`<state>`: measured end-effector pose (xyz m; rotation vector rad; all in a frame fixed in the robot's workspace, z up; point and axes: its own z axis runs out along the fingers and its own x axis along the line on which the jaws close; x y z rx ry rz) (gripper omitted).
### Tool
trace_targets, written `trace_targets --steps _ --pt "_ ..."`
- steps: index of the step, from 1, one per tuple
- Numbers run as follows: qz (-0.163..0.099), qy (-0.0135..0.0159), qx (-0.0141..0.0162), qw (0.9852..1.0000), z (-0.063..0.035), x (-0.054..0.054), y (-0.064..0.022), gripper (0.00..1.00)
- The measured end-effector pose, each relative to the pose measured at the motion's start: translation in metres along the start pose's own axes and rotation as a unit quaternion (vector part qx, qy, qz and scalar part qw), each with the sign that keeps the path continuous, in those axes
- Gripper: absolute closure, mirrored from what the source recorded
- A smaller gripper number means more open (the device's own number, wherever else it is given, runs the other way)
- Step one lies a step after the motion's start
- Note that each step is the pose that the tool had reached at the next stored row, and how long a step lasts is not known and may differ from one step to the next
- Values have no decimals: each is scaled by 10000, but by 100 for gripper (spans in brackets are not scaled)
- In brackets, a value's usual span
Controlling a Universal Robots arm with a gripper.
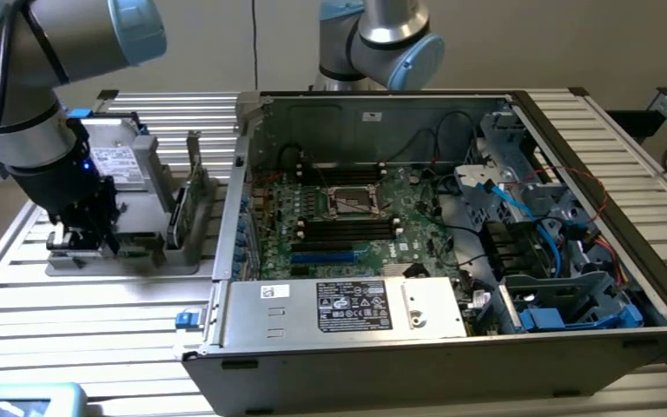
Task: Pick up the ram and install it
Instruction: 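Pick up the ram and move it above insertion slot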
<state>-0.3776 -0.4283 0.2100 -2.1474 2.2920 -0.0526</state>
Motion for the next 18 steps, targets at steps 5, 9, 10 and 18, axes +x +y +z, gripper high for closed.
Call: trace_targets --steps 5,9,10,18 --pt "0 0 -1 10000 -228 15 -3 86" --pt "-11 1 0 10000 -408 25 2 86" --pt "-23 0 4 10000 -452 26 7 86" --pt "-328 -5 127 9994 -720 36 55 86"
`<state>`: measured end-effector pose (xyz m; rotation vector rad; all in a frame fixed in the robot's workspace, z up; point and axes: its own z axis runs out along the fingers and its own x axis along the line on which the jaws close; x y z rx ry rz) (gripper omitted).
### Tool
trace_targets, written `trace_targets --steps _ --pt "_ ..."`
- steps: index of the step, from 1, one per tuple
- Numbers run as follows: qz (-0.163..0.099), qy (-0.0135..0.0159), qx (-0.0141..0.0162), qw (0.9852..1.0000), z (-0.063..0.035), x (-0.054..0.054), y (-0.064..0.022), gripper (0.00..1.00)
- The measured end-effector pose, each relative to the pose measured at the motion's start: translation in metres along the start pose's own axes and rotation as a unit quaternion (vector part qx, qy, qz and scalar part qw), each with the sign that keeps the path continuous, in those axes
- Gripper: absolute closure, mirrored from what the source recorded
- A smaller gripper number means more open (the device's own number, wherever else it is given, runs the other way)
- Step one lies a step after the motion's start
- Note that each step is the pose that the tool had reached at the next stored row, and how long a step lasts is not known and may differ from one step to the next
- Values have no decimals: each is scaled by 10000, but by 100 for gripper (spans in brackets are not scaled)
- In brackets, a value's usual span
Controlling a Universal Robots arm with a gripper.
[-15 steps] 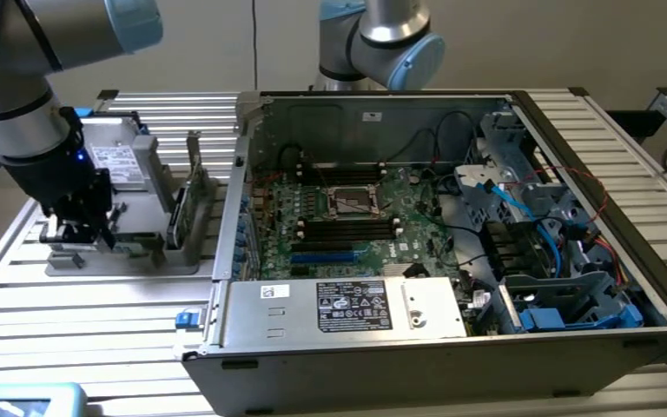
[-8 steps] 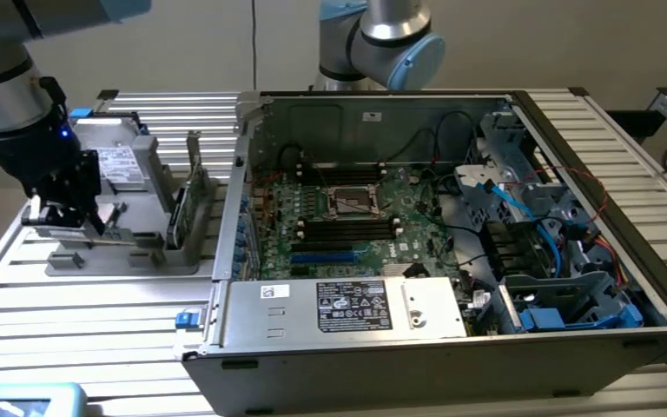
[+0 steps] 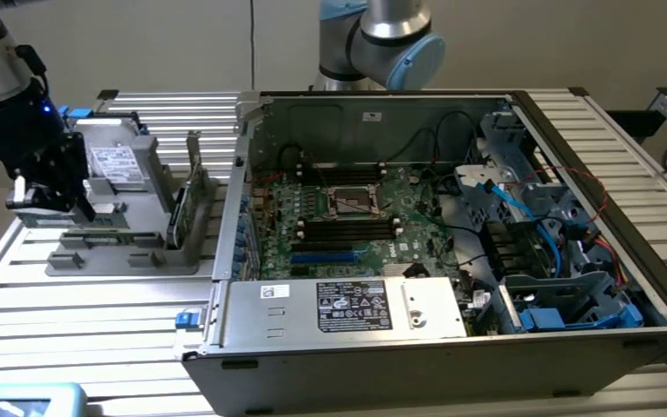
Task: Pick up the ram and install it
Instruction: 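Pick up the ram and move it above insertion slot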
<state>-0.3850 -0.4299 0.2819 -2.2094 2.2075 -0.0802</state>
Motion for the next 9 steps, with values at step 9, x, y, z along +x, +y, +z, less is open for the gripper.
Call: trace_targets --steps 9 --pt "-251 -33 20 9997 -396 68 -27 86"
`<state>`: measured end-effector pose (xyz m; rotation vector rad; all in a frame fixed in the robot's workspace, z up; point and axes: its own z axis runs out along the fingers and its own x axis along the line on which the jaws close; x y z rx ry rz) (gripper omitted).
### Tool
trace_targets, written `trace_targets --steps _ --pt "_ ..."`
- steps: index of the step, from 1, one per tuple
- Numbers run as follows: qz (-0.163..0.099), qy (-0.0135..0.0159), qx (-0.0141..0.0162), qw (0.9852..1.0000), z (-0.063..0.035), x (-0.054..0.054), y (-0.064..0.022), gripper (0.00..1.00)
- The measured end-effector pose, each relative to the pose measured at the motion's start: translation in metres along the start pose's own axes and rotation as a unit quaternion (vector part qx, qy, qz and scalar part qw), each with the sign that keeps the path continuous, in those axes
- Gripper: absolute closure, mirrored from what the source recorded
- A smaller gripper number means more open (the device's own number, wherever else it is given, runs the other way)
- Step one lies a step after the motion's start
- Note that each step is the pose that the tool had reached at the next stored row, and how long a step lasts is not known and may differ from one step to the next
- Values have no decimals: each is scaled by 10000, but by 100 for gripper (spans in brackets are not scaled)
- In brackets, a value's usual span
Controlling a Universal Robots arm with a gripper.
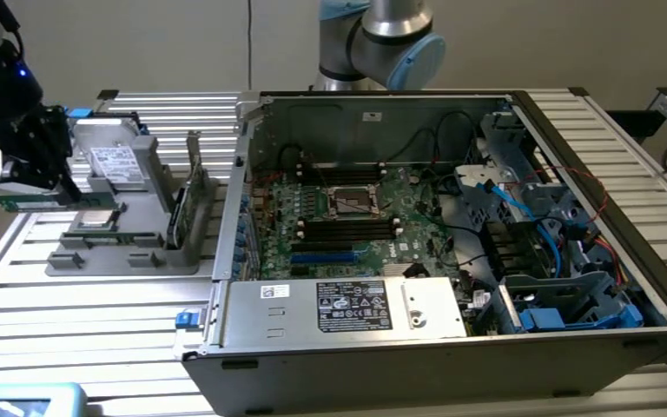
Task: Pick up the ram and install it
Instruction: 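Pick up the ram and move it above insertion slot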
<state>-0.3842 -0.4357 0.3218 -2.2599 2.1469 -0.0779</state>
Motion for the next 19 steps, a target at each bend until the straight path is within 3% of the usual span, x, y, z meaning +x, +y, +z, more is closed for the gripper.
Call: trace_targets --steps 4,12,19 --pt "-67 -44 3 10000 -178 39 -40 86" --pt "-122 -52 -22 9999 -531 126 -211 86" --pt "-125 -56 -56 9999 -837 220 -457 86"
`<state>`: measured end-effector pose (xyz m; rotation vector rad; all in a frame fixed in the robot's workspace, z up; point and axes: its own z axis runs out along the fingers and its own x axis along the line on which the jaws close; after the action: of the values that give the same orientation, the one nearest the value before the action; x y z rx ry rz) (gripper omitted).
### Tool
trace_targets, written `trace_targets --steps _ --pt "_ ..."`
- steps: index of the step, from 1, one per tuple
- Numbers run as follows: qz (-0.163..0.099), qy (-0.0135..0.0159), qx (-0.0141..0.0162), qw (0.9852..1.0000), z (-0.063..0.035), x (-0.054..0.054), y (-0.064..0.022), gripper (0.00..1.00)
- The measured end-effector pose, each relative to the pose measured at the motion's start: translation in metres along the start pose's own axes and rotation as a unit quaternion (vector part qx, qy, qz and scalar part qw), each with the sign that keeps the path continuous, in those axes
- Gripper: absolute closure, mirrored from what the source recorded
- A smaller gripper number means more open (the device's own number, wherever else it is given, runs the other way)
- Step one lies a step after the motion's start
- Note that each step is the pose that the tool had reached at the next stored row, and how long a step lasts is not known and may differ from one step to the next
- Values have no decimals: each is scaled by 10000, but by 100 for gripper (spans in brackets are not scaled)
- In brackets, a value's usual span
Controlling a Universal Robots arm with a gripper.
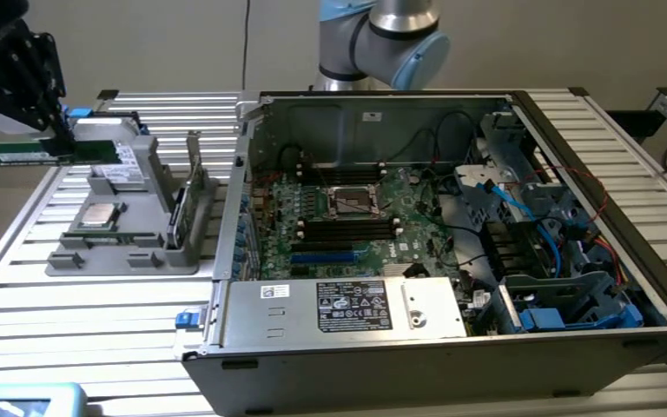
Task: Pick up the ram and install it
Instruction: 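Pick up the ram and move it above insertion slot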
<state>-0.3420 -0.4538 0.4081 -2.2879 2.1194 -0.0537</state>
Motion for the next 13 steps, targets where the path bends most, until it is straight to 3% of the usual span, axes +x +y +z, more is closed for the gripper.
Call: trace_targets --steps 6,13 --pt "0 -12 -9 10000 -204 53 -273 86" --pt "0 -25 -11 10000 -250 88 -591 86"
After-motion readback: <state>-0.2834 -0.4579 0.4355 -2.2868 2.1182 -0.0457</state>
